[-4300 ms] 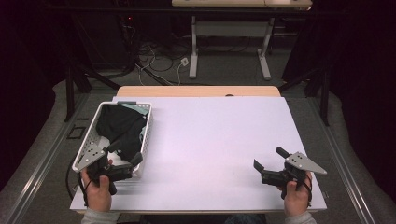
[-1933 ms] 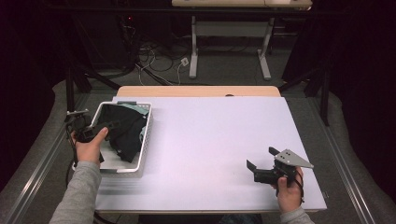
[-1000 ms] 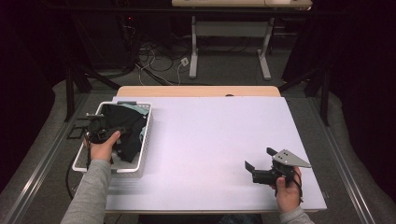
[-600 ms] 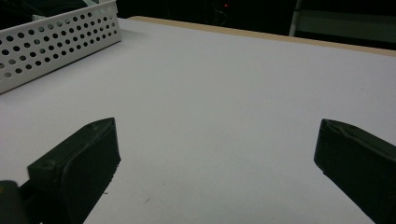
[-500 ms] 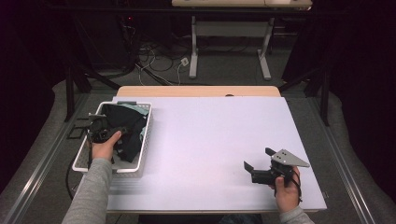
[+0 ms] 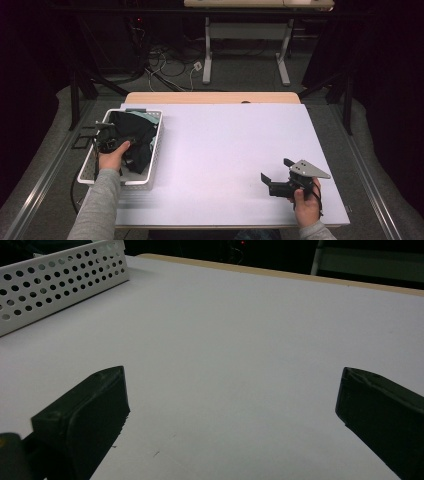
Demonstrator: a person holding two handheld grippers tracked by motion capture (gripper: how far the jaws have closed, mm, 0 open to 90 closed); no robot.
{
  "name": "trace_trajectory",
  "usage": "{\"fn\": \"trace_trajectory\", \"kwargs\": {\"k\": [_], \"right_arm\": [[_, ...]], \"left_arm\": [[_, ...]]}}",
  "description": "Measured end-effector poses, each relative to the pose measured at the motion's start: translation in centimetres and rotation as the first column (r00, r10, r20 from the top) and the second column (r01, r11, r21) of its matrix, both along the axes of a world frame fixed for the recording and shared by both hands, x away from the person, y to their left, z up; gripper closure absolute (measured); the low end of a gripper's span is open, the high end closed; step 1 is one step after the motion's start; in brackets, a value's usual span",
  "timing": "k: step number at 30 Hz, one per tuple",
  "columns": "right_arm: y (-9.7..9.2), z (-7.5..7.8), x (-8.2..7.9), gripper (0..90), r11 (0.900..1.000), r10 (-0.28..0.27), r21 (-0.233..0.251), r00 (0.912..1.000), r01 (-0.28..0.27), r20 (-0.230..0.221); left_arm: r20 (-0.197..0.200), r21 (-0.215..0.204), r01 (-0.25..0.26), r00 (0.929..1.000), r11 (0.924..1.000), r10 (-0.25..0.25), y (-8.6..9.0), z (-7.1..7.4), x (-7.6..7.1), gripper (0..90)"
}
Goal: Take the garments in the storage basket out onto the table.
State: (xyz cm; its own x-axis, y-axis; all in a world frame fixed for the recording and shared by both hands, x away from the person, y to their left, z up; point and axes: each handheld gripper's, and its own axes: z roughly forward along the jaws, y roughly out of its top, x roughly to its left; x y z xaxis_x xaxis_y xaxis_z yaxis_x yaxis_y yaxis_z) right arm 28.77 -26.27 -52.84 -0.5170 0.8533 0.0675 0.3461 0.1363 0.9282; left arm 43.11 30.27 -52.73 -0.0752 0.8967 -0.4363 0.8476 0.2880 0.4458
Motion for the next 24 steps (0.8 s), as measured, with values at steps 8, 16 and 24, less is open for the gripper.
{"fn": "trace_trajectory", "kwargs": {"k": [8,16,24], "right_arm": [[0.02,-0.07,0.04,0.4,1.0,-0.002,-0.004,1.0,0.002,0.005],[-0.02,-0.11,0.1,0.6,1.0,0.003,-0.007,1.0,-0.003,0.004],[0.0,-0.14,0.13,0.7,1.0,0.002,-0.01,1.0,-0.002,-0.003]], "left_arm": [[-0.023,-0.031,-0.024,0.9995,0.9992,0.023,0.09,0.04,-0.03,21.7],[-0.024,-0.035,-0.018,0.9996,0.9992,0.018,0.13,0.16,-0.07,28.6],[-0.012,-0.027,-0.012,0.9999,0.9996,0.012,0.19,0.23,-0.18,33.5]]}}
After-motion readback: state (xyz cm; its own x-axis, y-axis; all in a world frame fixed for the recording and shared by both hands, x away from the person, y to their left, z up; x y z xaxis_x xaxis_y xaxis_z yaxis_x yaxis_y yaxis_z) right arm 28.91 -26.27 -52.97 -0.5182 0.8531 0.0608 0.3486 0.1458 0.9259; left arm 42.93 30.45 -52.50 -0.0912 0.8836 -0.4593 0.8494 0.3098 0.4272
